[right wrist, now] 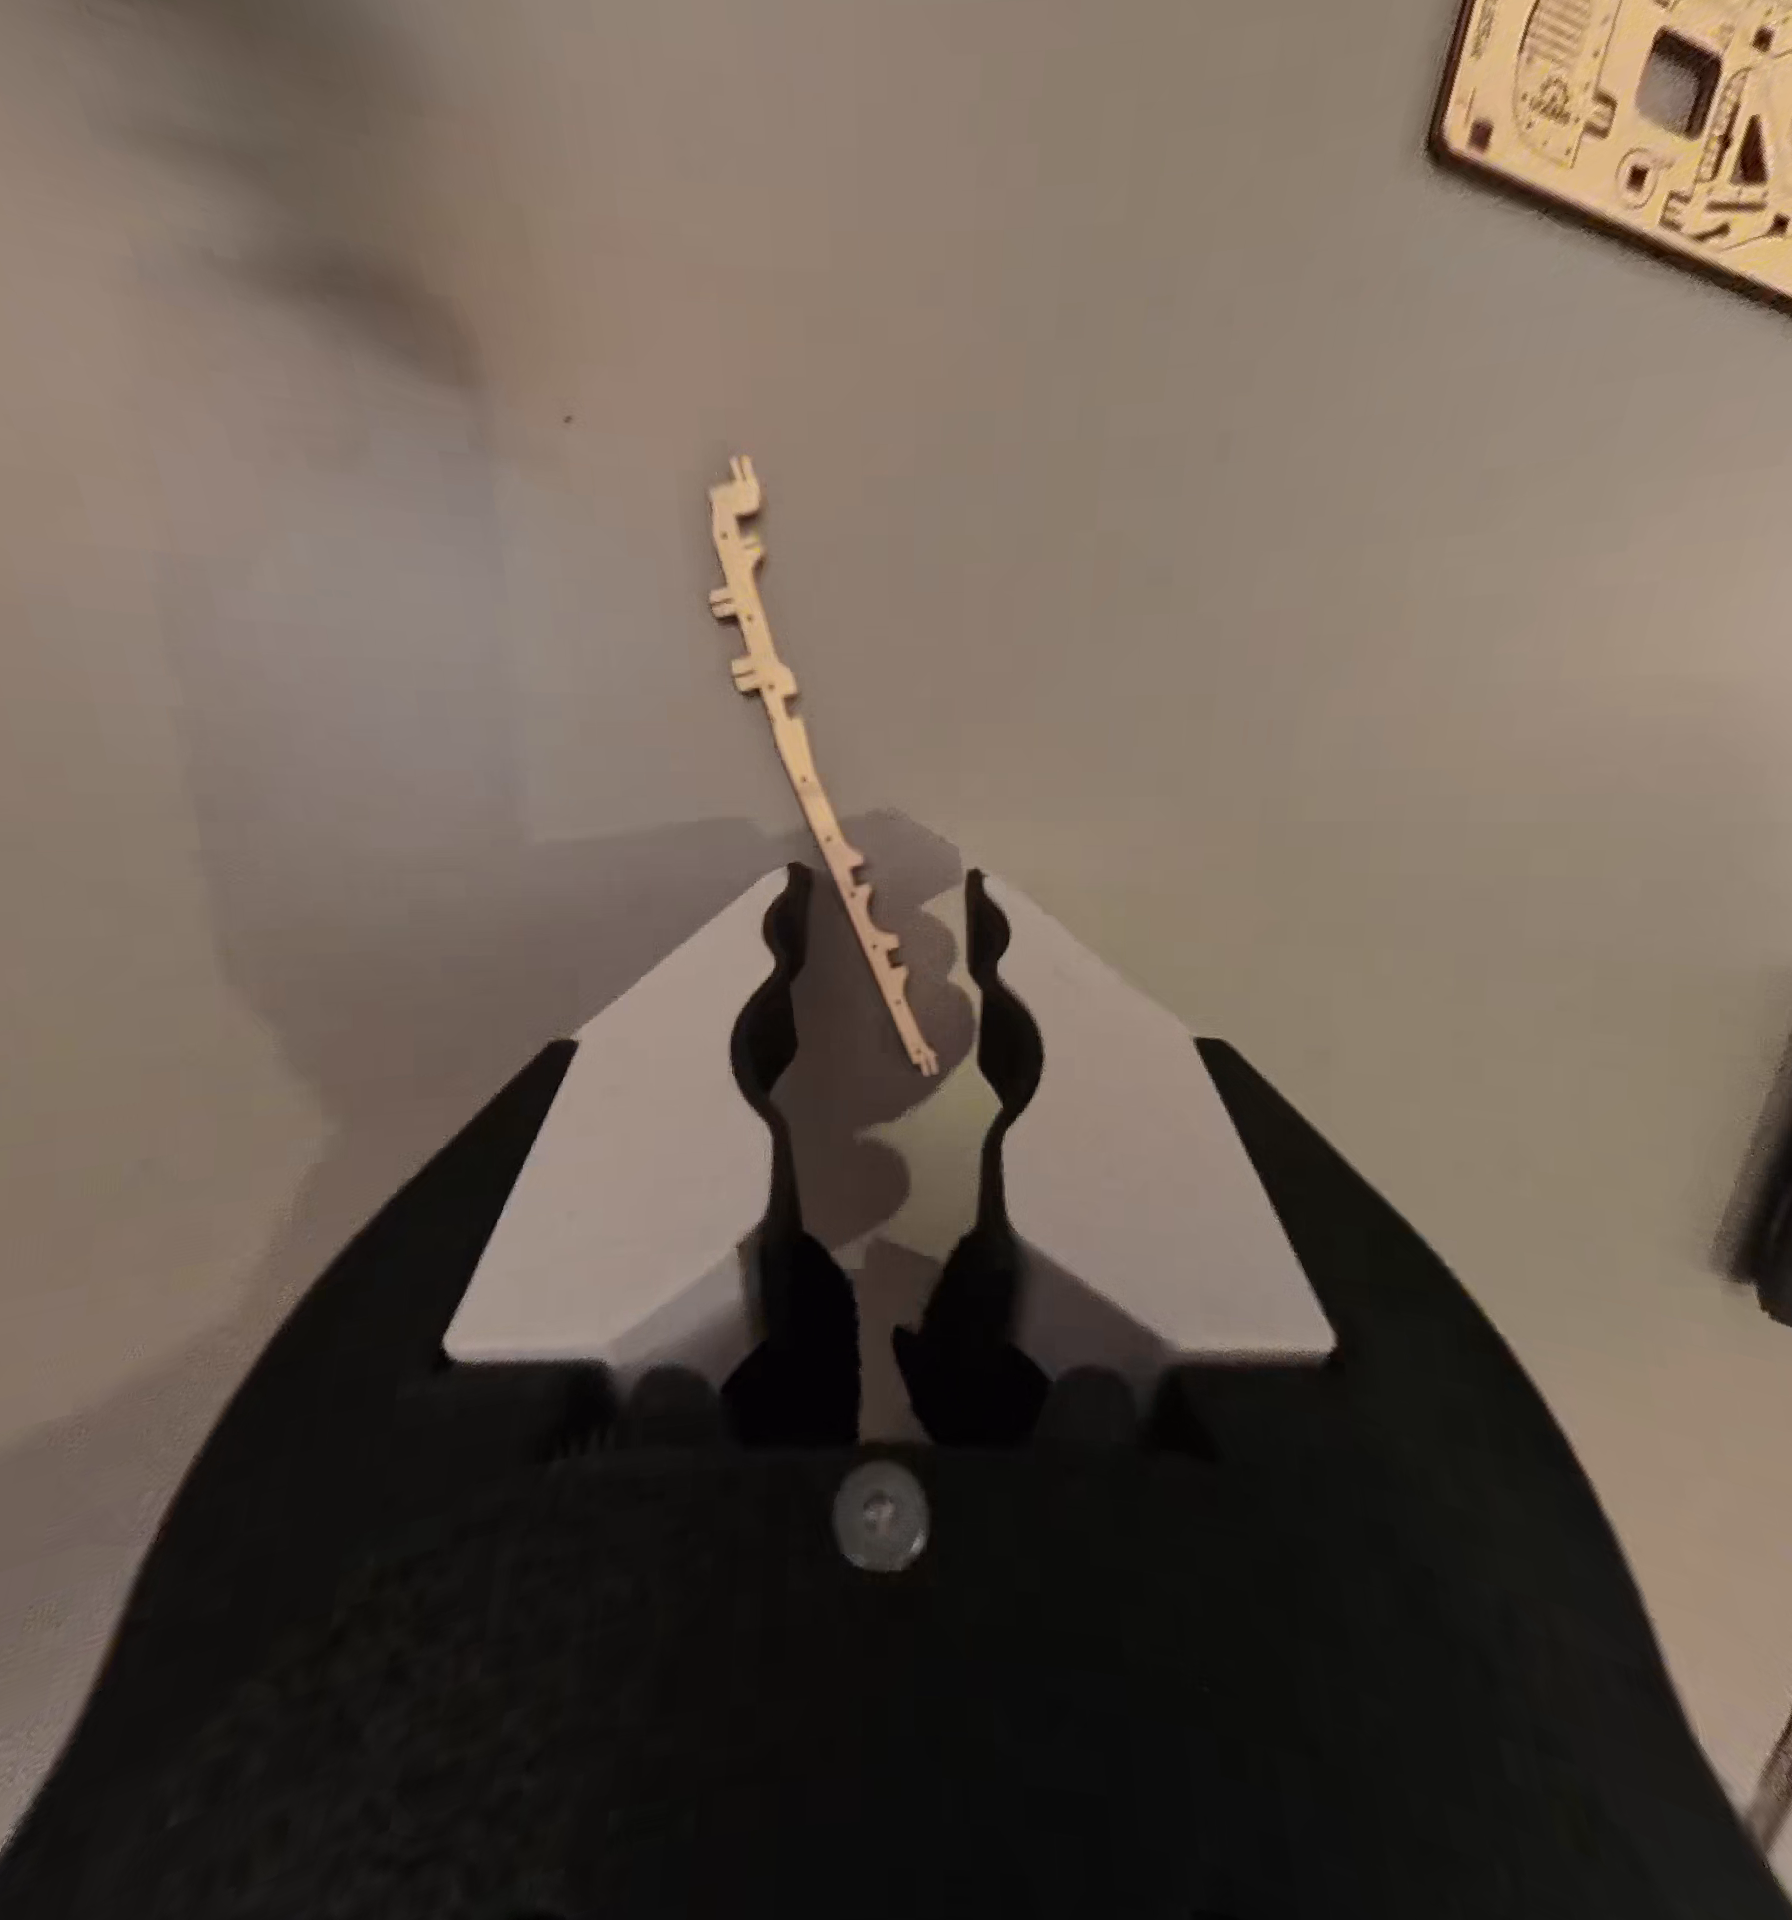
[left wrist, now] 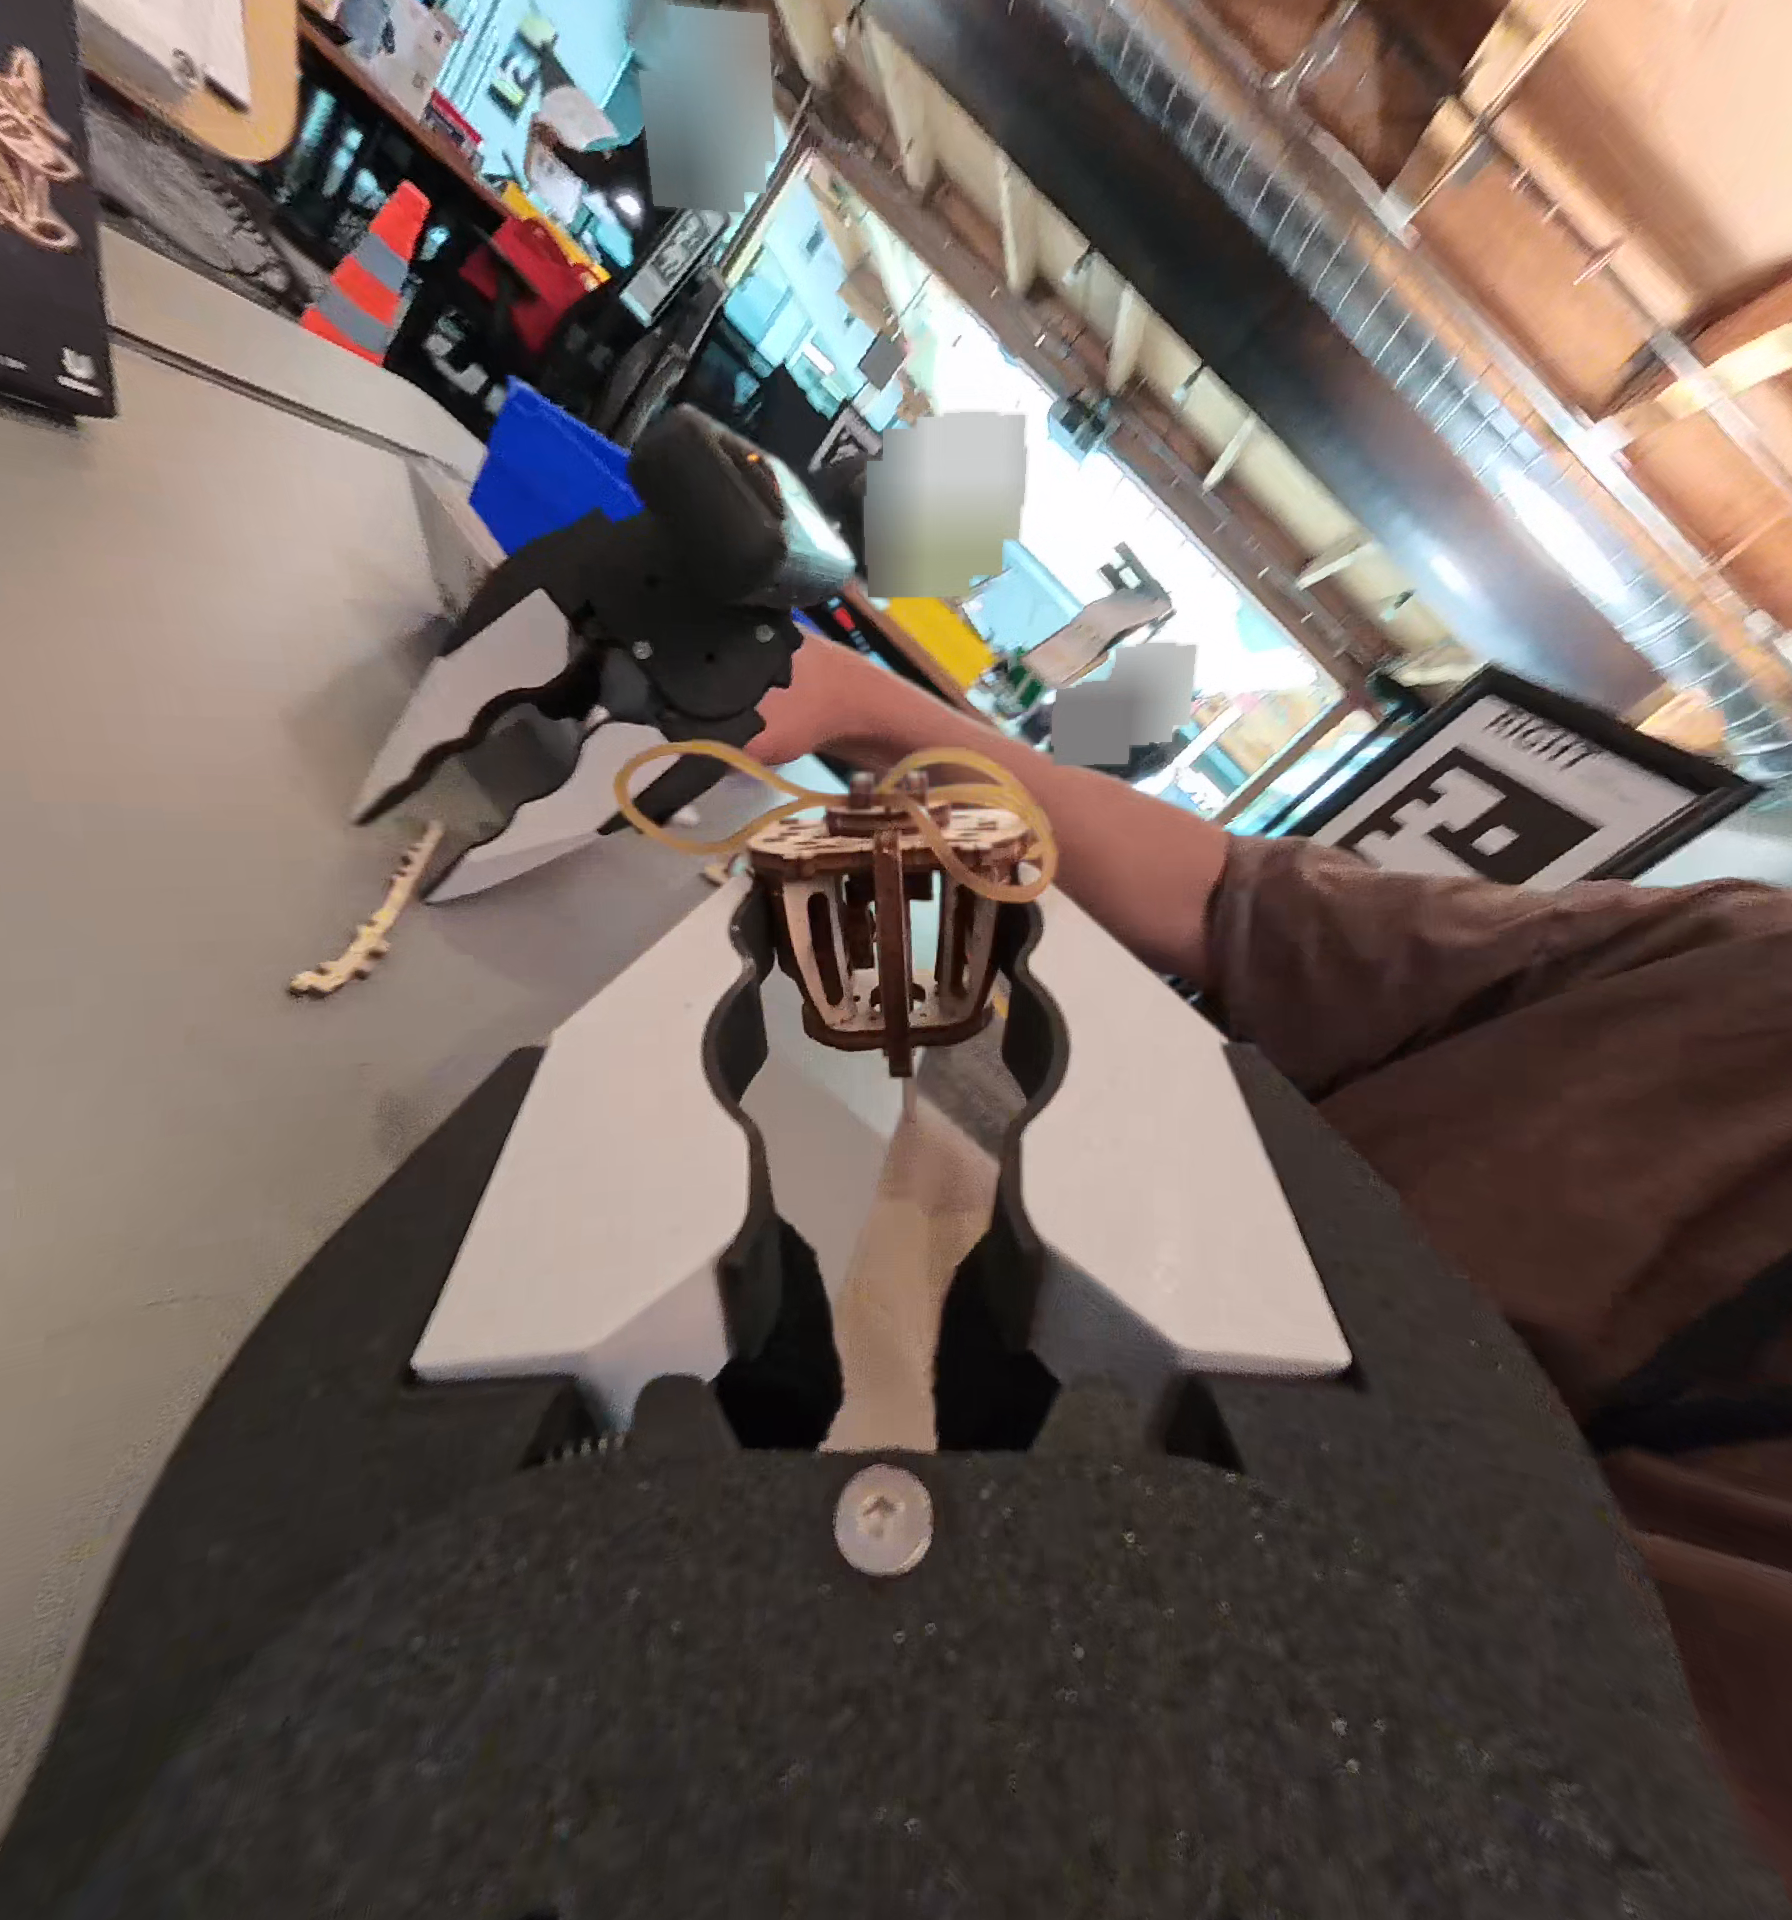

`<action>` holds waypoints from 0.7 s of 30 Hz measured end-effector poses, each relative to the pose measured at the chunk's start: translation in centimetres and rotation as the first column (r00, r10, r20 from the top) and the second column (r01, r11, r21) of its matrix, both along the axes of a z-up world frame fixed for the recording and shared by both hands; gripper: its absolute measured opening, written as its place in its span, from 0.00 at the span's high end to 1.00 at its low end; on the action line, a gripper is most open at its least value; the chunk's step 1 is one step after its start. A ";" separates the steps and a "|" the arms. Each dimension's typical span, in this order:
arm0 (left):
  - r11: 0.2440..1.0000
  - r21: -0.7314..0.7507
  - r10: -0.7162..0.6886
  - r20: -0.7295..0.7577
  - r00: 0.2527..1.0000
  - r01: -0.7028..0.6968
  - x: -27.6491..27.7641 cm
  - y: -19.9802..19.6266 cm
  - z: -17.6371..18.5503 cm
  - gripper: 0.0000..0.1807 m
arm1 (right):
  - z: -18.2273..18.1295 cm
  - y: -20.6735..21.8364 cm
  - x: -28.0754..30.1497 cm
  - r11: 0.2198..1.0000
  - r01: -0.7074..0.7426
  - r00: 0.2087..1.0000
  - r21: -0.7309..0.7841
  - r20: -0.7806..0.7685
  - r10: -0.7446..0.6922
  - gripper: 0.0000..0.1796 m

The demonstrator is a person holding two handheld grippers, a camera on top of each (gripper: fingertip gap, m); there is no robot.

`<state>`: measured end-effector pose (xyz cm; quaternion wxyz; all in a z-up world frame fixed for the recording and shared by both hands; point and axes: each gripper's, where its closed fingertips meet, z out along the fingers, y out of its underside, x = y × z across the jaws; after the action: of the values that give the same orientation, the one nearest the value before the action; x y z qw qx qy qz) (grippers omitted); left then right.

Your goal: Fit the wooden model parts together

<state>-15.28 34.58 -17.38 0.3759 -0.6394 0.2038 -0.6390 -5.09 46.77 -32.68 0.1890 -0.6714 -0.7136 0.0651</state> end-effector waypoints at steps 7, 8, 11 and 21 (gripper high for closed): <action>0.995 -0.099 -0.005 0.219 0.976 0.027 -1.9 -0.6 2.2 0.78 | -0.1 -1.6 -0.1 0.994 -0.092 0.993 -0.058 0.063 0.095 0.99; 0.993 -0.118 0.016 0.256 0.967 0.015 -2.4 -0.3 2.6 0.78 | 0.7 -2.3 -0.5 0.991 -0.112 0.993 -0.066 0.038 0.115 0.99; 0.982 -0.186 0.058 0.372 0.927 0.013 -3.8 0.5 3.6 0.78 | 5.0 -4.8 -2.0 0.981 -0.183 0.983 -0.060 -0.028 0.182 1.00; 0.950 -0.313 0.115 0.342 0.933 -0.002 -5.0 -0.1 1.3 0.78 | 16.1 0.4 0.0 0.994 -0.043 0.999 0.102 -0.002 0.044 0.97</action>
<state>-20.31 34.52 -16.12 0.3215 -0.5696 0.0109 -0.7564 -5.12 47.13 -16.60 0.2228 -0.6451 -0.7301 0.0341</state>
